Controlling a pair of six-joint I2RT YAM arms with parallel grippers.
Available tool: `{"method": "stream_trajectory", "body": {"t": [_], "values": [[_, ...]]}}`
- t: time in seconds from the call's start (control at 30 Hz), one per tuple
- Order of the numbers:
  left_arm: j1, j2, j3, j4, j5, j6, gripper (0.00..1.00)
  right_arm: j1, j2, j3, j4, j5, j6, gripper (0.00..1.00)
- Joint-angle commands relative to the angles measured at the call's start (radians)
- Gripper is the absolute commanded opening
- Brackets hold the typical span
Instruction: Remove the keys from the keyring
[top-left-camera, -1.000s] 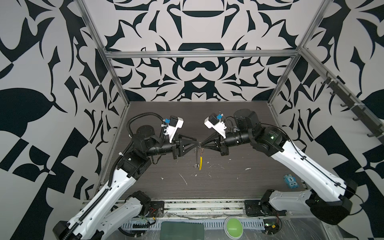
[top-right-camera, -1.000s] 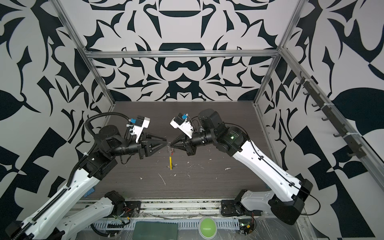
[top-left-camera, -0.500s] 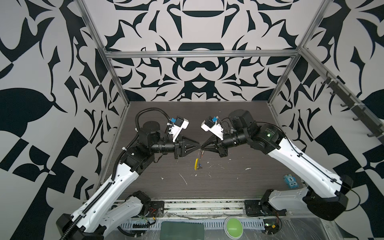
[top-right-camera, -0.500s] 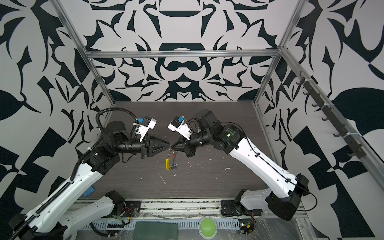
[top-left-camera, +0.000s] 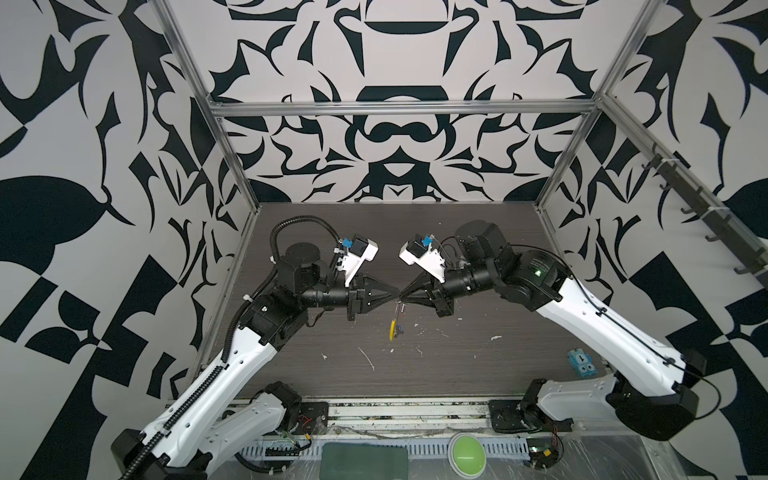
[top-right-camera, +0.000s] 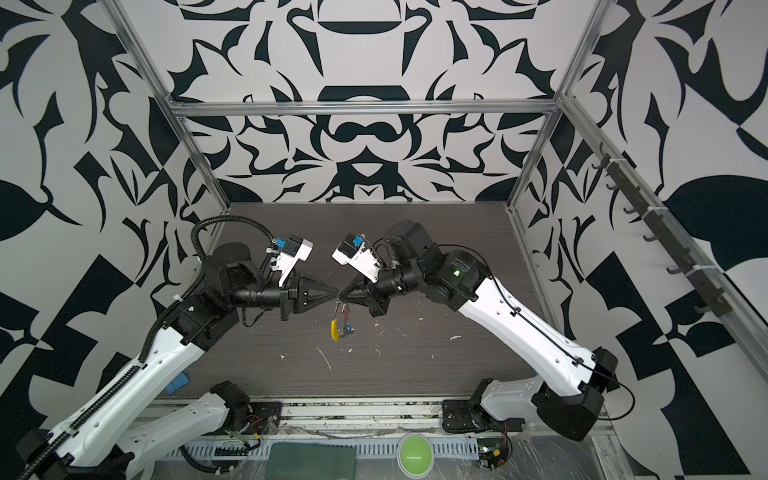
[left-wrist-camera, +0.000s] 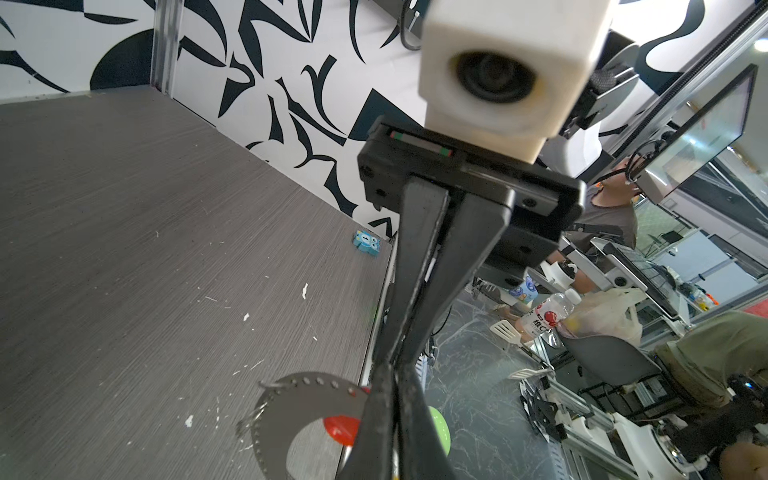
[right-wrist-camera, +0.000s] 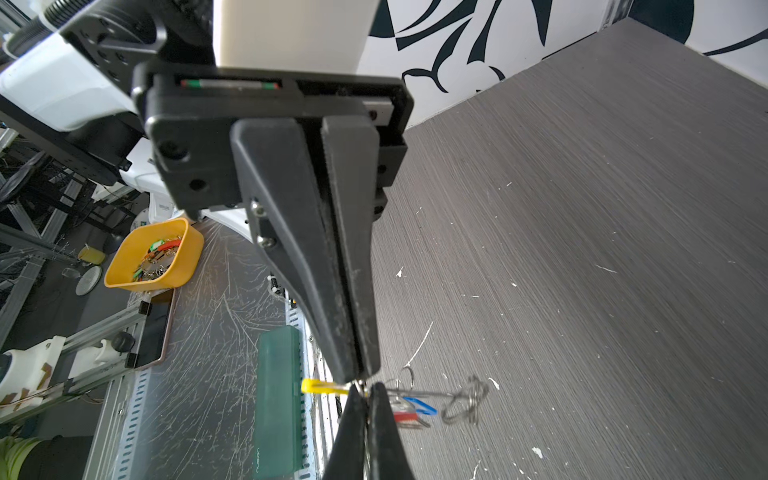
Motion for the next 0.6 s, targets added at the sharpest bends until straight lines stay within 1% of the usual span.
{"method": "stream_trajectory", "body": {"t": [0.0,0.03,0.13,0.27,0.3,0.37,0.4,0.5,0.57], "values": [[0.003,-0.013,0.013,-0.010,0.024,0.011,0.12,0.003,-0.013,0.036,0.066,0.027,0.006,0.00],[0.004,-0.011,0.014,-0.010,0.029,0.011,0.16,0.002,-0.015,0.035,0.069,0.028,0.007,0.00],[0.004,-0.009,0.013,-0.012,0.036,0.014,0.17,0.002,-0.020,0.035,0.072,0.036,0.007,0.00],[0.003,-0.007,0.013,-0.006,0.041,0.014,0.09,0.003,-0.021,0.031,0.079,0.031,0.012,0.00],[0.004,-0.005,0.013,-0.002,0.045,0.014,0.09,0.003,-0.020,0.028,0.084,0.031,0.013,0.00],[0.003,-0.004,0.013,0.005,0.050,0.011,0.13,0.003,-0.019,0.025,0.093,0.032,0.019,0.00],[0.003,-0.003,0.013,0.006,0.052,0.010,0.12,0.003,-0.018,0.025,0.098,0.031,0.020,0.00],[0.003,-0.001,0.009,0.017,0.057,0.006,0.03,0.003,-0.021,0.018,0.116,0.030,0.033,0.00],[0.003,-0.002,0.007,0.026,0.058,0.004,0.00,0.003,-0.022,0.017,0.128,0.028,0.039,0.00]]}}
